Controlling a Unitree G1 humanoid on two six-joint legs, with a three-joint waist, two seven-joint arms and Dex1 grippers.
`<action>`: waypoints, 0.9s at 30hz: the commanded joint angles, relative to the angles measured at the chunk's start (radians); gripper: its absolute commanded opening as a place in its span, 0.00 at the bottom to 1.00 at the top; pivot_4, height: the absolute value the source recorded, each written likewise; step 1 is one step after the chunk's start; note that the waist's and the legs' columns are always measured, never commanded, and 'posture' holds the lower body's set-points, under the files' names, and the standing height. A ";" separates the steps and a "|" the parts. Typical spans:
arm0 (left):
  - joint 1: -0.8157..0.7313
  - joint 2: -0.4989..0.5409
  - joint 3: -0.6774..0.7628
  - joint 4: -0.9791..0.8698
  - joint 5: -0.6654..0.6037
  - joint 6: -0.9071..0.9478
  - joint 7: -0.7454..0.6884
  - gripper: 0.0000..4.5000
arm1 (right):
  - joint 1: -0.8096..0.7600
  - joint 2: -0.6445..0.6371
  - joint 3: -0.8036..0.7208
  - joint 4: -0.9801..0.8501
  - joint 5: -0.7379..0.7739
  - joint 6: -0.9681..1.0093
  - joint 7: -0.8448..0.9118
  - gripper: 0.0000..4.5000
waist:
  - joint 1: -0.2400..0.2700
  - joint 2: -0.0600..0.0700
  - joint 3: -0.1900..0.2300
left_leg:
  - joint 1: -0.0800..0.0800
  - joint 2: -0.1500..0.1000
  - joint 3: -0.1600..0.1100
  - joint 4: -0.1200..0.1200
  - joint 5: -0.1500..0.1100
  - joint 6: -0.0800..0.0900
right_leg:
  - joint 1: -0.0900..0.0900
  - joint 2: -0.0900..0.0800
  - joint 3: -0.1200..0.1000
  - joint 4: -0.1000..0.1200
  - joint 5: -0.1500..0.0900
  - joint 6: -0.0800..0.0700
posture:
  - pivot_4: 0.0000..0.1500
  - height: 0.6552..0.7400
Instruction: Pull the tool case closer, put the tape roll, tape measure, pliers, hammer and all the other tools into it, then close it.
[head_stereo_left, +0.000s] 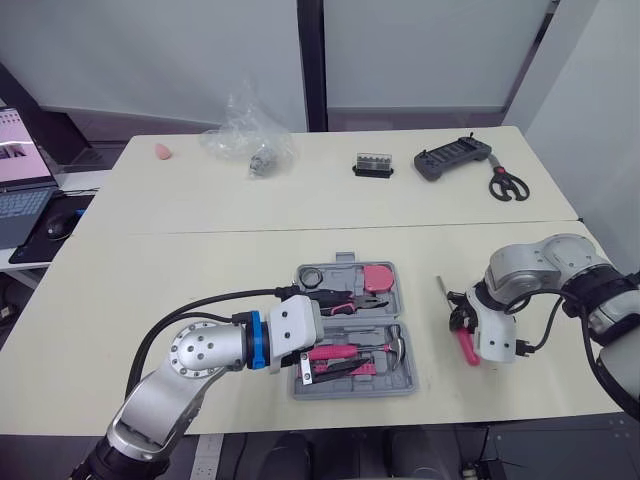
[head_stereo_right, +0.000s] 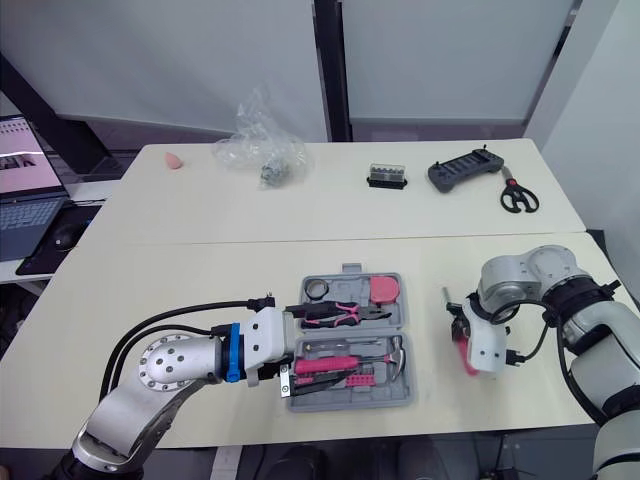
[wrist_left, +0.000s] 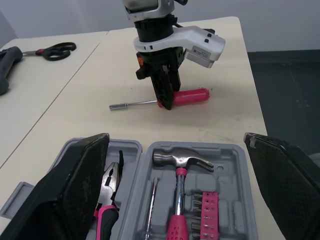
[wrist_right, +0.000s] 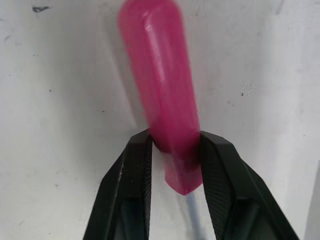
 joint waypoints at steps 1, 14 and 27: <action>-0.014 -0.008 -0.012 -0.031 0.001 -0.015 0.001 1.00 | -0.016 -0.011 -0.018 -0.022 0.087 0.017 0.045 0.19 | 0.002 0.000 0.000 | 0.000 0.000 0.000 0.000 0.000 0.000 | 0.000 0.000 0.000 0.000 0.000 0.000 | 1.00 1.00; -0.044 -0.016 -0.014 -0.014 -0.007 -0.022 -0.008 1.00 | 0.368 -0.327 -0.267 -0.591 0.874 0.988 0.491 0.17 | 0.030 0.001 0.001 | -0.002 -0.001 -0.001 0.000 0.000 0.000 | 0.001 -0.001 -0.001 -0.001 0.000 0.000 | 1.00 1.00; -0.087 -0.035 -0.013 0.016 -0.025 -0.009 -0.016 1.00 | 0.662 -0.119 -0.674 -1.037 1.170 2.497 0.030 0.17 | 0.041 0.002 0.001 | -0.002 -0.001 -0.002 0.002 -0.003 0.005 | 0.001 -0.001 -0.002 -0.001 0.001 -0.001 | 1.00 1.00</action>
